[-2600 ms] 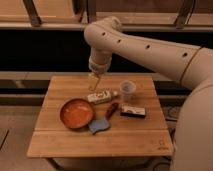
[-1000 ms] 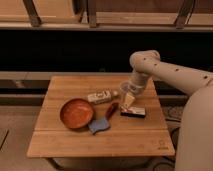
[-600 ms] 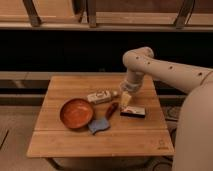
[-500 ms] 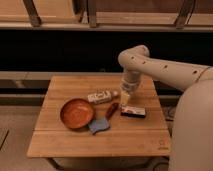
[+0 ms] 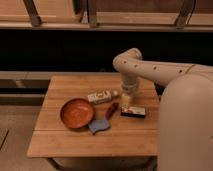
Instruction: Place the eraser in the ceramic cup
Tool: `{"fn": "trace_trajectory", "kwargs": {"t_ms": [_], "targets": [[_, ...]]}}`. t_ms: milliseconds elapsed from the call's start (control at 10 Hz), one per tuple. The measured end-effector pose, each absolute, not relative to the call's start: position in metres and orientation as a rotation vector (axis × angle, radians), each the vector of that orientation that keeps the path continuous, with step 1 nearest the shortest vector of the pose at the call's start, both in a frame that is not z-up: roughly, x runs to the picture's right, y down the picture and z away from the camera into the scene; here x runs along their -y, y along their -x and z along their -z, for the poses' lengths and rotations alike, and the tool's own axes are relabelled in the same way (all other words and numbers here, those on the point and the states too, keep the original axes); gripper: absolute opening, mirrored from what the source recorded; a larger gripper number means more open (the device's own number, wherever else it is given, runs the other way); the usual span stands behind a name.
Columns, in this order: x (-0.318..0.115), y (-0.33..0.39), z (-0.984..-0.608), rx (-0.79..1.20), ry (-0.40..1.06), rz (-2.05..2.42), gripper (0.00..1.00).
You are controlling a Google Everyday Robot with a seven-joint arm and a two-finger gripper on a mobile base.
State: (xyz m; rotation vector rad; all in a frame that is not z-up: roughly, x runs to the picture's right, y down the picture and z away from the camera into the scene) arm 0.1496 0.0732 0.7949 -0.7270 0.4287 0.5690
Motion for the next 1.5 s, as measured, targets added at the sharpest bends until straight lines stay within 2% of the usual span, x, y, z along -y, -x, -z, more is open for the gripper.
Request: {"fn": "trace_trajectory", "kwargs": {"t_ms": [400,900,1200,1500], "targets": [[-0.1,-0.158,-0.815,-0.371,0.787,-0.568,0.65],[-0.114,-0.175,-0.851,-0.165,0.814,-0.549,0.65],[-0.129,-0.177,-0.864,-0.028,0.889,-0.544,0.65],[-0.143,-0.188,-0.87,0.003,0.959,-0.526,0.65]]}}
